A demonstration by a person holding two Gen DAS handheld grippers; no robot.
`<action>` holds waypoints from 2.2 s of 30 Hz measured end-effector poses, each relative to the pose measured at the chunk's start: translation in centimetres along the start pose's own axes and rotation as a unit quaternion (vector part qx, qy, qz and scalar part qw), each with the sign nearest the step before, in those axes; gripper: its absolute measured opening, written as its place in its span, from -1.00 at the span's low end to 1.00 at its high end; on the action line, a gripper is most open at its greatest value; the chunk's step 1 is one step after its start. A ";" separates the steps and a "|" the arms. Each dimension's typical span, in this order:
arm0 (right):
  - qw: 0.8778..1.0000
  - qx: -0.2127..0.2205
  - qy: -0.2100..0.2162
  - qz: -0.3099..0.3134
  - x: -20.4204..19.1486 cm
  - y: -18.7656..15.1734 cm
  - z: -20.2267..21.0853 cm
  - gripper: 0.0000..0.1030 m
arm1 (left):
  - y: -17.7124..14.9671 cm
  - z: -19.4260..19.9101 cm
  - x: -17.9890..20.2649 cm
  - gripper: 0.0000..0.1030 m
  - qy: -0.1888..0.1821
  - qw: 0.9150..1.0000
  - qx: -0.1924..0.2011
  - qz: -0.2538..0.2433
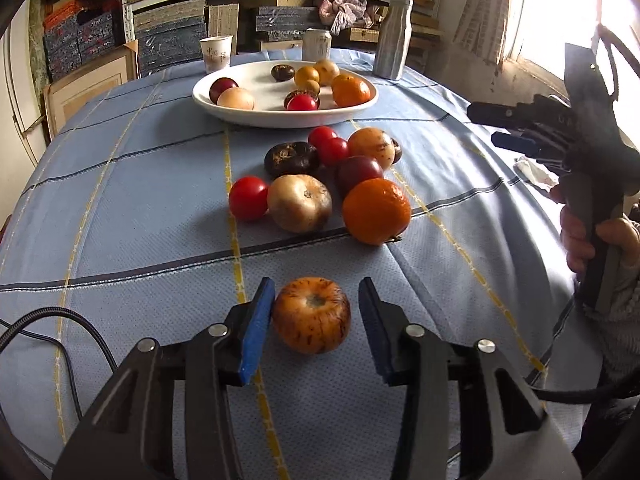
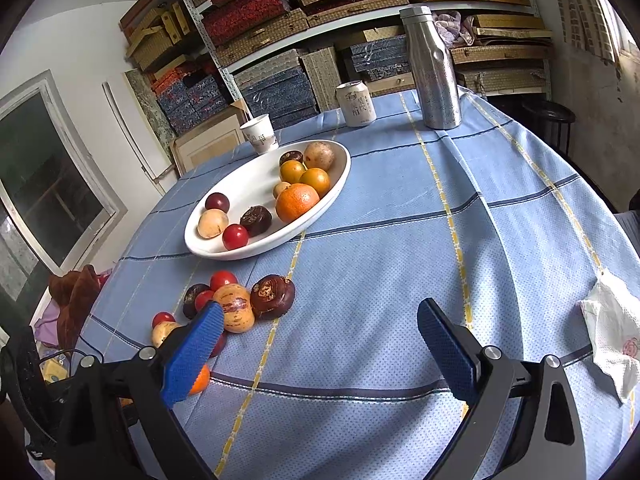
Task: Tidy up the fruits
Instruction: 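Grasp the speckled orange-red apple with the left tool, then grasp an orange with the right tool while the left tool holds the apple, then carry the apple and orange onto the white plate and open the left tool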
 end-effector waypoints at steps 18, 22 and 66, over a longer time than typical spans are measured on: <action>0.984 -0.064 0.087 0.141 -9.1 -5.2 -0.8 0.74 | -0.7 -0.5 -1.1 -0.23 -0.016 0.999 -0.020 0.040; 0.973 -0.104 0.111 0.171 -11.8 -7.3 -1.9 0.45 | -0.6 -0.4 -1.2 -0.26 -0.016 0.999 -0.017 0.042; 0.996 0.013 0.025 0.090 -9.1 13.1 -10.3 -0.13 | 25.8 -8.1 -7.9 -0.27 0.073 0.988 0.096 0.094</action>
Point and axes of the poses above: each gripper's, at about its wrist camera, not at the fingertips, and z roughly against the way its jaws point, x to its right, y to its top, the point moved 9 cm from there along -z, roughly the way its jaws point, and after that the axes turned 1 degree about -y, right-handed, at the moved point
